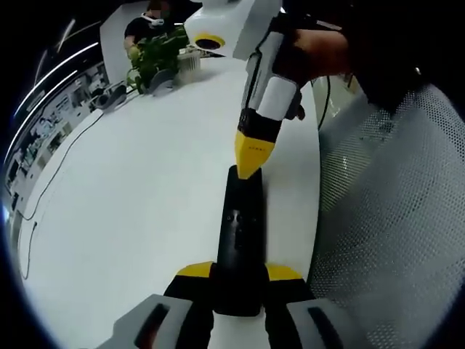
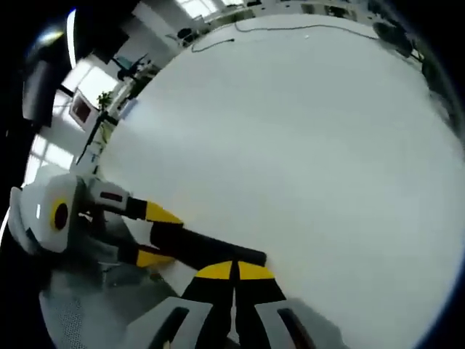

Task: Press the specified remote control buttons in sequence, fully releasing each button before pressing the next.

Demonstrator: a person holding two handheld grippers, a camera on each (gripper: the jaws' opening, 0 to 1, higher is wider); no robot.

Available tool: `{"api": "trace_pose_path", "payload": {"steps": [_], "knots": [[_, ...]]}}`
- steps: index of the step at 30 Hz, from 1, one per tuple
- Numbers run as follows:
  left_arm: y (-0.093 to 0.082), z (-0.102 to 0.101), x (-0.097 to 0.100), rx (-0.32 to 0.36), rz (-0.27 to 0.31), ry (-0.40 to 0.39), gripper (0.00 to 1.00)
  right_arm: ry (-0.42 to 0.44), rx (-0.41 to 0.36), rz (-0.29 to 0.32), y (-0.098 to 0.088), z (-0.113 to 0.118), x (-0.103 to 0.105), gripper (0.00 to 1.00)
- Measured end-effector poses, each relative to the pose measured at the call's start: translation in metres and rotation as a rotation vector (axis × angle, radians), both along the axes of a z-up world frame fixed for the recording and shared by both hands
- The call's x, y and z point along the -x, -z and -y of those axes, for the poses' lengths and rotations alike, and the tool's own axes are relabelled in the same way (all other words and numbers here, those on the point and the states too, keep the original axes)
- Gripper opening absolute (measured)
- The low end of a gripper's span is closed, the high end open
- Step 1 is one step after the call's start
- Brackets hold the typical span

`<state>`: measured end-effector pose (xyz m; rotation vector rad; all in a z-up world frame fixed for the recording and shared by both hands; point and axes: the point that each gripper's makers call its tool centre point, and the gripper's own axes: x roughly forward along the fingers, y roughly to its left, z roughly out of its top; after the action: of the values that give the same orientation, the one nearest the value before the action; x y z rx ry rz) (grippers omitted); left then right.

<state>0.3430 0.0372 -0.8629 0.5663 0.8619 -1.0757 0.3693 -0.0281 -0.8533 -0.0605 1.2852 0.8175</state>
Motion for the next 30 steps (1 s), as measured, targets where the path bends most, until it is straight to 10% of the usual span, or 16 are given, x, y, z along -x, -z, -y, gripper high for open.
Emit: {"api": "trace_pose_path", "payload": {"steps": [30], "knots": [[0.000, 0.004, 0.001, 0.028, 0.016, 0.011, 0.24, 0.022, -0.053, -0.016, -0.010, -0.002, -0.006, 0.00]]}}
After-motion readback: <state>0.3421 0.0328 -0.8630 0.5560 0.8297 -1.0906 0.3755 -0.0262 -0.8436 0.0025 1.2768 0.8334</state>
